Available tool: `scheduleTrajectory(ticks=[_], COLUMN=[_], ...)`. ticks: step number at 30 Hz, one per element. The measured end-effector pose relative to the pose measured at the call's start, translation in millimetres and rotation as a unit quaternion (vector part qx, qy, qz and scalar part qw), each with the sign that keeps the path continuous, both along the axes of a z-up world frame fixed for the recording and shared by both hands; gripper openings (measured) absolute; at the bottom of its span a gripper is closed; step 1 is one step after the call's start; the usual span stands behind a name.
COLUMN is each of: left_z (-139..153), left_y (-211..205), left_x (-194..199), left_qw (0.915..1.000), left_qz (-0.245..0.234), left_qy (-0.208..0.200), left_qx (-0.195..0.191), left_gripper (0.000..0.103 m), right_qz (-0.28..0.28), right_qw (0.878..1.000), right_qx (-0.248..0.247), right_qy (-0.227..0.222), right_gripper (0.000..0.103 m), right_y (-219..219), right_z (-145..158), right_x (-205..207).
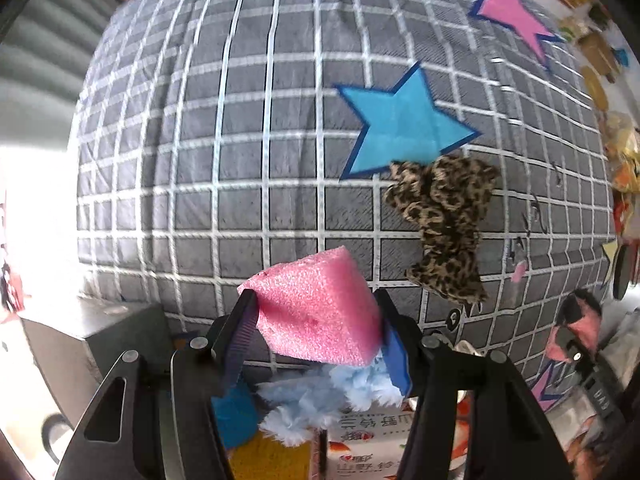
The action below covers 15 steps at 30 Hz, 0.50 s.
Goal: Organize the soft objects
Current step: 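Carry the pink foam block and pink sock over the white box with both tools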
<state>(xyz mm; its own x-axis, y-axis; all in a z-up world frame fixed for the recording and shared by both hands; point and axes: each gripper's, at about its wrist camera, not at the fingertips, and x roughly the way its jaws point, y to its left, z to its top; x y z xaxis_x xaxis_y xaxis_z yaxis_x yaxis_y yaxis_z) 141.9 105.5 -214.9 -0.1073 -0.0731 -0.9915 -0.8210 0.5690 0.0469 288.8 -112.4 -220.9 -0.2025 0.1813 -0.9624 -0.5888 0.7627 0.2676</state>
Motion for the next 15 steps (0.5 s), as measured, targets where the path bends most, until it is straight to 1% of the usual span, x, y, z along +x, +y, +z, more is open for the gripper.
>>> scheduleTrajectory(ticks=[4, 7, 8, 9, 11, 13, 14, 15], left_z=[41, 68, 71, 65, 78, 71, 75, 71], left_y=[-15, -30, -34, -36, -52, -56, -61, -63], left_x=[9, 13, 10, -14, -17, -22, -23, -30], left_qw=[0.9987, 0.9965, 0.9956, 0.9944, 0.9917, 0.9899, 0.9887, 0.9874], left_qz=[-0.031, -0.051, -0.059, -0.067, -0.085, -0.095, -0.101, -0.108], left_qy=[-0.028, -0.05, -0.058, -0.065, -0.08, -0.089, -0.094, -0.098], left_qx=[0.03, 0.042, 0.045, 0.048, 0.055, 0.056, 0.058, 0.062], left_gripper=[0.061, 0.061, 0.061, 0.061, 0.061, 0.061, 0.061, 0.061], right_qz=[0.014, 0.025, 0.028, 0.031, 0.035, 0.037, 0.038, 0.041], right_qw=[1.0, 1.0, 0.999, 0.999, 0.999, 0.999, 0.999, 0.999], right_qx=[0.008, 0.014, 0.016, 0.018, 0.021, 0.022, 0.023, 0.022], right_qy=[-0.005, -0.011, -0.012, -0.013, -0.014, -0.011, -0.01, -0.012], right_gripper=[0.035, 0.035, 0.035, 0.035, 0.035, 0.035, 0.035, 0.035], right_y=[7, 9, 10, 10, 11, 13, 12, 12], right_z=[14, 28, 32, 36, 42, 46, 49, 52], right_x=[-11, -20, -25, -29, -34, -40, -43, -48])
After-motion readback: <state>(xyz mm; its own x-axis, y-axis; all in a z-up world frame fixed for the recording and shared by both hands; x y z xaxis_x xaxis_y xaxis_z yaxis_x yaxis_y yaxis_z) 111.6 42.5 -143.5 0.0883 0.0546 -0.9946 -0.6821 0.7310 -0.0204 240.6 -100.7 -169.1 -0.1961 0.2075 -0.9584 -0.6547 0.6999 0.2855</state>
